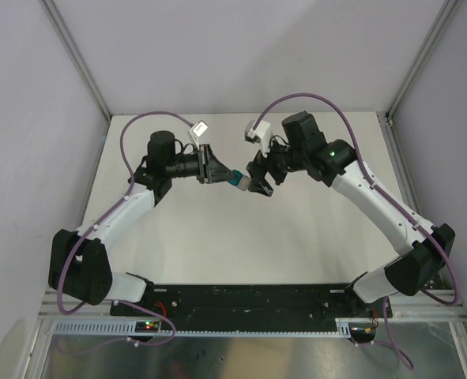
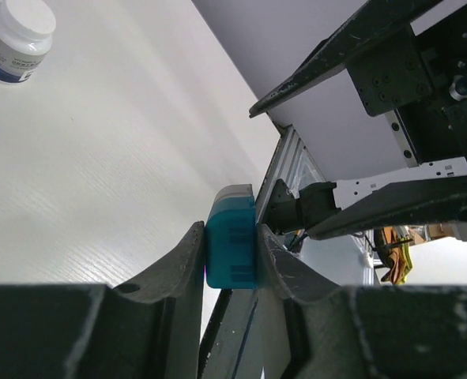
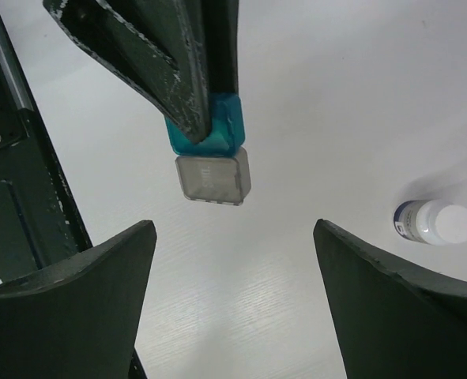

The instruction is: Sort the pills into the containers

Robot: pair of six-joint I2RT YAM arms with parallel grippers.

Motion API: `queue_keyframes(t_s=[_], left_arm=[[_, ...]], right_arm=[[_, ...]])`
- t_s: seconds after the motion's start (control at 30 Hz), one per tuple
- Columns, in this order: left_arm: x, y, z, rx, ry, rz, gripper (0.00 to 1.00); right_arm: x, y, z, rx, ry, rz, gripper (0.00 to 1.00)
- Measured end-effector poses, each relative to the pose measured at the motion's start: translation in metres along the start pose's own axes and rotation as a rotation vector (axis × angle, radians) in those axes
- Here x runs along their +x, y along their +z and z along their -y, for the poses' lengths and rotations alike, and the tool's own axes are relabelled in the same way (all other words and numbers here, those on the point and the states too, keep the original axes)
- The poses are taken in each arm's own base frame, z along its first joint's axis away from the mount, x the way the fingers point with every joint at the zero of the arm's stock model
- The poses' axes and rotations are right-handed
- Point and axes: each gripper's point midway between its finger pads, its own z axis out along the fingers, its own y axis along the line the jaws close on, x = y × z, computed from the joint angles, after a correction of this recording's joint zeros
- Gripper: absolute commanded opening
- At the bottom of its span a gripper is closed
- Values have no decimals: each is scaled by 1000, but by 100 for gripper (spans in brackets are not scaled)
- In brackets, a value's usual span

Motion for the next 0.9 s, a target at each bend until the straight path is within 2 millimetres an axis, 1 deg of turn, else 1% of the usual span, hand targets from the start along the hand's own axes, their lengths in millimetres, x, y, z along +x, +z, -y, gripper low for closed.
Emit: queue_keyframes(t_s=[0.13,0.37,0.6,0.7,0.8,0.9], left_arm=[[-1,0,1,1,-11,4,0],[-2,0,2,1,-37,6,0],[-3,0,5,7,-59,11,0],[-4,1,7,11,-68,13,0],[-4,2,8,15,-72,12,0],[-4,2,9,17,-83,13,0]], right_arm=[[0,-3,3,-16,32,12,83],[-3,-1,-6,-59,29,24,81],[1,14,-11,-74,21,-2,80],[6,23,-12,-69,15,-27,76],[8,29,-14,-57,1,-45,67],[7,32,-16,-33,-28,-52,61]])
